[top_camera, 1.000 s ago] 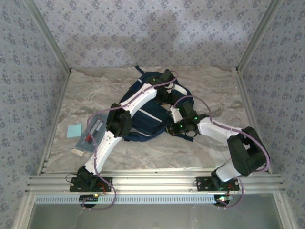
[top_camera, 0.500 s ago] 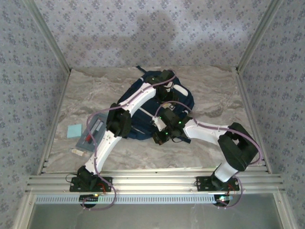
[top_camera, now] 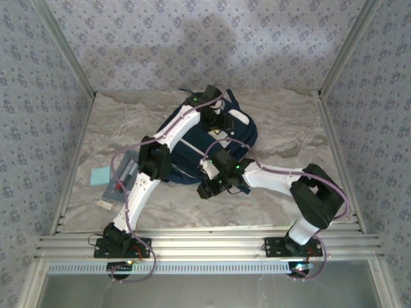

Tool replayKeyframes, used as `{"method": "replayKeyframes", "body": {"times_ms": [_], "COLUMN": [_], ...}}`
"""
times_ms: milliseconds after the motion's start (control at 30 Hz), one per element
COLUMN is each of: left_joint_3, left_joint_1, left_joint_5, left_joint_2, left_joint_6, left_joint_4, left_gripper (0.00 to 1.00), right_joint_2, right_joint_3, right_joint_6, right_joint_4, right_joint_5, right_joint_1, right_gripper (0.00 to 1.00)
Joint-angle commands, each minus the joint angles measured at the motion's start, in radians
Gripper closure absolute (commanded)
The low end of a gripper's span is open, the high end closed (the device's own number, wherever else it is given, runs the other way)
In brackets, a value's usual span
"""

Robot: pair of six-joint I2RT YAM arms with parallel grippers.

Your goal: Pack the student bag

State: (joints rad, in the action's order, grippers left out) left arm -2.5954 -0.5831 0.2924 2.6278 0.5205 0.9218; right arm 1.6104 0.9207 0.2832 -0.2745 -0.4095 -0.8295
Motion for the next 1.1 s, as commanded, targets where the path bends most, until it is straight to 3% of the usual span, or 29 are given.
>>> {"method": "replayKeyframes", "body": {"times_ms": [0,167,367,600,767,1067], "left_joint_3": [-0.050,-0.044,0.067,0.505,0.863,1.402], "left_joint_1": [0.044,0.059,0.044,-0.034,-0.054,-0.147], "left_joint_5": [-0.032,-0.060,-0.097,-0.235,-0.276,-0.349], "left_joint_2": [-0.023,-0.110,-0.260,-0.566,-0.790,-1.064], "left_joint_6": [-0.048,-0.079,-0.111,-0.142,-0.080,0.076], "left_joint_4": [0.008,0.058,0.069,-0.106,-0.275,-0.558], "left_gripper": [0.38,0.37,0.36,0.35,0.35,0.34], "right_joint_2": [-0.089,-0.223,-0.296,-0.277,-0.229,-0.054], "right_joint_3": [-0.014,-0.075,-0.110,-0.169,-0.228,-0.275], "right_joint_6": [0.003,0.033,0.107,0.442,0.615,0.773], "right_joint_4": [-0.054,-0.073,-0.065,0.118,0.234,0.579], "right_joint_5": [-0.016,-0.040,0.058,0.190,0.246,0.271], "right_joint_1": [0.048,0.171,0.310,0.304,0.295,0.240], "right_gripper": [0.44,0.33,0.32,0.33,0.31,0.31]}}
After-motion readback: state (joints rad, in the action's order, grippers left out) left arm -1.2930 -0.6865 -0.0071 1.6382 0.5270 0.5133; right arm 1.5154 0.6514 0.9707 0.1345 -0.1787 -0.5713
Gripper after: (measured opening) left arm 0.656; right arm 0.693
